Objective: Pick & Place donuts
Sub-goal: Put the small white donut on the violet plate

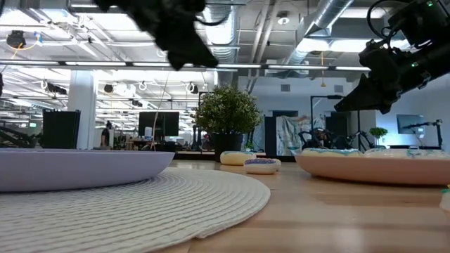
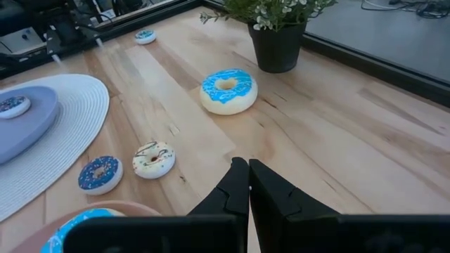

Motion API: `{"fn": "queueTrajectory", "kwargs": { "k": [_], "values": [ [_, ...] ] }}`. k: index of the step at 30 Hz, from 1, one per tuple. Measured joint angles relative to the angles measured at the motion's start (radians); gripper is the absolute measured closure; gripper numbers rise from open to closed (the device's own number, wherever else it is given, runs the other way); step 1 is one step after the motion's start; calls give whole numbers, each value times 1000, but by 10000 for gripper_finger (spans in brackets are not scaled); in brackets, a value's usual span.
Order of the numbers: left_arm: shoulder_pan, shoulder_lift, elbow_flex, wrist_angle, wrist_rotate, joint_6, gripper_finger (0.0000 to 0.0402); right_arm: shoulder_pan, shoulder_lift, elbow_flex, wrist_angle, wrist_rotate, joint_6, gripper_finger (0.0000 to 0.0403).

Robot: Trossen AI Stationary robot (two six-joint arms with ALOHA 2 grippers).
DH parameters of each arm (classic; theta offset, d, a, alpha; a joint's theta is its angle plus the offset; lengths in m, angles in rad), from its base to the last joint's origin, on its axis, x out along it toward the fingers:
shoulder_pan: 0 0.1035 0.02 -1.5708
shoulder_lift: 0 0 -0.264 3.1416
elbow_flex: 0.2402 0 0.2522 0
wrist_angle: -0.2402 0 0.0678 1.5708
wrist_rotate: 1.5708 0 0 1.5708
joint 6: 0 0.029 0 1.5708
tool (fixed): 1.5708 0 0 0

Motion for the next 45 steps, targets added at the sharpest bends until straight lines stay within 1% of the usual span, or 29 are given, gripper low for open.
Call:
{"fn": "queueTrajectory", "kwargs": {
  "k": [3, 5, 9, 13, 45],
  "values": [
    [0, -101, -111, 71, -29, -3, 401, 0, 0, 0, 0, 0, 0, 400],
    [0, -163, -163, 80, -52, -13, 401, 0, 0, 0, 1, 0, 0, 400],
    [0, -247, -232, 78, -86, -22, 401, 0, 0, 0, 1, 1, 0, 400],
    [0, -296, -262, 77, -116, -27, 401, 0, 0, 0, 1, 1, 1, 400],
    [0, -304, -262, 80, -125, -29, 401, 0, 0, 0, 0, -5, 1, 400]
  ]
}}
